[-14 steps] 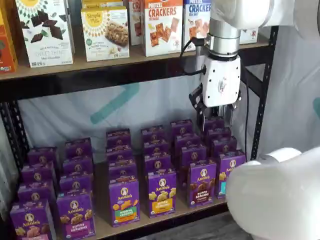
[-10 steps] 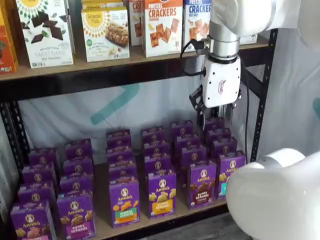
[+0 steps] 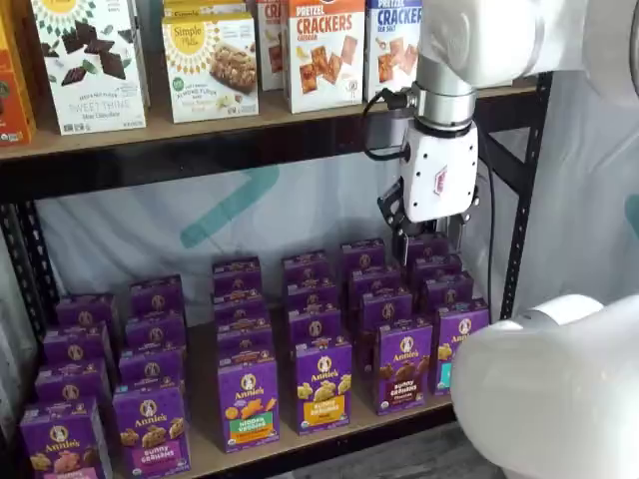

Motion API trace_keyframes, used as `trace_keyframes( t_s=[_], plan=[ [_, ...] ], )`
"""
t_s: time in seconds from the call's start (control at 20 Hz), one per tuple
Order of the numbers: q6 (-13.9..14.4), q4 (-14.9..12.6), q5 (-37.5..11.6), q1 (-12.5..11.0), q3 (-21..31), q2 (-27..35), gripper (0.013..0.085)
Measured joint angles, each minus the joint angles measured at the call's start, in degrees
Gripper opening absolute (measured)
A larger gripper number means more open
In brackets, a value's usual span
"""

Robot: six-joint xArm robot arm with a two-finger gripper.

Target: Pick up the purple box with a brown patch in the center, on the bottom shelf, the fifth box from the left

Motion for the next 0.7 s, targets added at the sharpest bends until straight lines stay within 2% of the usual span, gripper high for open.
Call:
trace_keyframes(
  t_s=[0.3, 0.7],
  plan=[
    [-1.98, 0.36, -4.97, -2.01, 2.16, 2.81, 0.085],
    [-5.51, 0.88, -14.37, -5.44, 5.8, 9.24, 0.085]
  ],
)
